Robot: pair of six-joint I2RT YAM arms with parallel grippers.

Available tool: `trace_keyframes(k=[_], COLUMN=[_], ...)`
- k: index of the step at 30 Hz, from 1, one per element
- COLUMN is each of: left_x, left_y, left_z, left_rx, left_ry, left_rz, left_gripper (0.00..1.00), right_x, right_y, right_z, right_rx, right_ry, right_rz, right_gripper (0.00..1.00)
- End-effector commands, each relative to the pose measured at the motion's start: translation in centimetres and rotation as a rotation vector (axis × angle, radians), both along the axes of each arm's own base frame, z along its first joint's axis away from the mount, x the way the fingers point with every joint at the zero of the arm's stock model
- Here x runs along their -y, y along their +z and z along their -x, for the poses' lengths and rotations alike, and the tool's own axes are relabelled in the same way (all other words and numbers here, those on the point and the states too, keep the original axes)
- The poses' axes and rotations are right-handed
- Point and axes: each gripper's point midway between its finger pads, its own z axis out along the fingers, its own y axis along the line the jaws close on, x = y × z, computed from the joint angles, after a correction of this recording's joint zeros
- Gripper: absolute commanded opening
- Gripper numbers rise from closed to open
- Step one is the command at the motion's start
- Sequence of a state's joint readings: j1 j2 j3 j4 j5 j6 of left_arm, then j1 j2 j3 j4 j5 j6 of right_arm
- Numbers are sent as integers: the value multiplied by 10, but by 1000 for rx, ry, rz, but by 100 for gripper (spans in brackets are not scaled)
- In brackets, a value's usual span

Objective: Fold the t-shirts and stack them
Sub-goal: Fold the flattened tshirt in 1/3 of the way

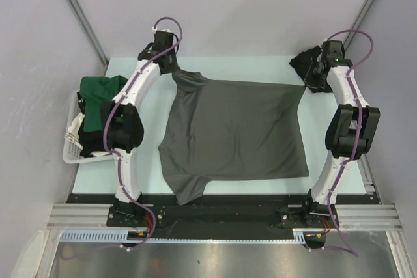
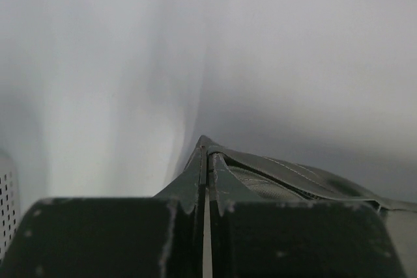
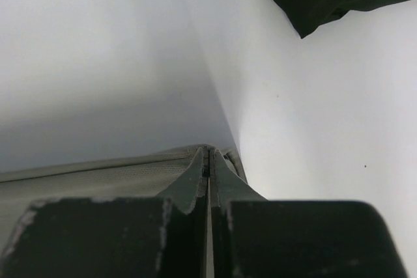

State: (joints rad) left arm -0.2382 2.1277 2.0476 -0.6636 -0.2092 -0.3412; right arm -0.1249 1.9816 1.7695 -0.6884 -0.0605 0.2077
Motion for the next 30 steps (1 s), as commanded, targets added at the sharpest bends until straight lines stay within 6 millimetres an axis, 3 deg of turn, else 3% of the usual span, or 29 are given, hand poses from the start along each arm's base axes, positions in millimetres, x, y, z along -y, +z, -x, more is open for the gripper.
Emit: trace_keyframes(k=[1, 5, 9, 14, 21, 30], left_x=[-7, 1, 8, 10, -5, -20], left_y=[0, -6, 1, 1, -2, 5], left_z=[15, 15, 12, 23, 45, 56], left_rx=[-39, -52, -43, -87, -138, -144], left_ry=[-52, -66, -79, -102, -102, -88], left_rz=[-45, -12, 7, -1, -68, -125], left_gripper=[0, 0, 0, 0, 0, 0], right_x=[13, 9, 6, 0, 5, 11], right_y=[39, 39, 41, 41, 32, 36], right_z=[-4, -7, -5, 2, 20, 22], right_rx=[110, 116, 121, 89, 21, 24], right_ry=[-15, -4, 8, 6, -21, -33], right_rz=[53, 31, 17, -23, 2, 8], right_gripper=[0, 0, 0, 0, 0, 0])
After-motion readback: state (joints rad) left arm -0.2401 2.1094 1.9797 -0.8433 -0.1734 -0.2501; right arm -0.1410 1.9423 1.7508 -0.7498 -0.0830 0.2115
